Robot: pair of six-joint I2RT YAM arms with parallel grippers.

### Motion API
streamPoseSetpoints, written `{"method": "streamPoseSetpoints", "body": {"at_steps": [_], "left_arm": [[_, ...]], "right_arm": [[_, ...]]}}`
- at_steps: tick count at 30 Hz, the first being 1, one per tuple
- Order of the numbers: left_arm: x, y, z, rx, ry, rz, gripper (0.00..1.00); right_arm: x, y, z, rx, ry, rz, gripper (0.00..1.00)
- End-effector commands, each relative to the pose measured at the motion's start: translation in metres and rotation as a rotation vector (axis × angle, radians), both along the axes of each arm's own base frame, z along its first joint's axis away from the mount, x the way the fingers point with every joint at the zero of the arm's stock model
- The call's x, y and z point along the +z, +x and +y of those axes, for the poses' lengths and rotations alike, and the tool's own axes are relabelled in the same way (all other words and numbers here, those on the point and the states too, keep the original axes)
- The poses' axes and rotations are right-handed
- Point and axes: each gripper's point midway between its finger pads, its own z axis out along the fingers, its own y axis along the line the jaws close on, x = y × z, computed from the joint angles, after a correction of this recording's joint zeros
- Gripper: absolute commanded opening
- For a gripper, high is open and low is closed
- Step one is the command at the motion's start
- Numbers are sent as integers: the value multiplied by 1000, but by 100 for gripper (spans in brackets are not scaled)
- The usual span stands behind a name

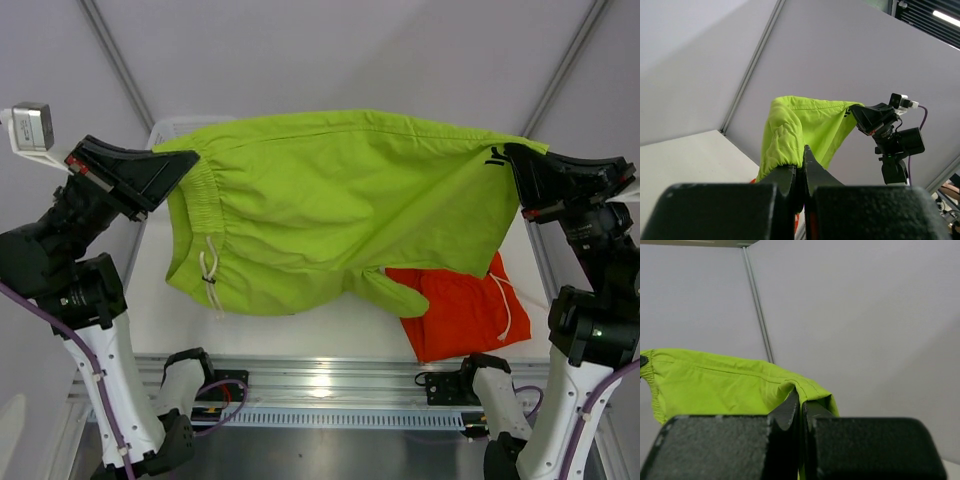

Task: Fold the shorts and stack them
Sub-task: Flatten the shorts out

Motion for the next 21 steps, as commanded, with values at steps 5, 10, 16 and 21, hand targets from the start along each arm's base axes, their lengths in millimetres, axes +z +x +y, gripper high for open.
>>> {"method": "streamPoseSetpoints", "body": {"at_steps": [5, 10, 16, 21], "left_arm": [[6, 39, 17, 39, -10, 50, 0], [0, 62, 30, 24, -36, 84, 0], [-37, 119, 61, 136, -98, 335, 0], [-84, 154, 79, 185, -180, 576, 0]], "right_arm": [[-14, 55, -25, -89, 49, 150, 0], [-25, 88, -31, -68, 85, 218, 0], [-47, 141, -27, 76, 134, 356, 0], [-50, 158, -24, 138, 162, 415, 0]]}}
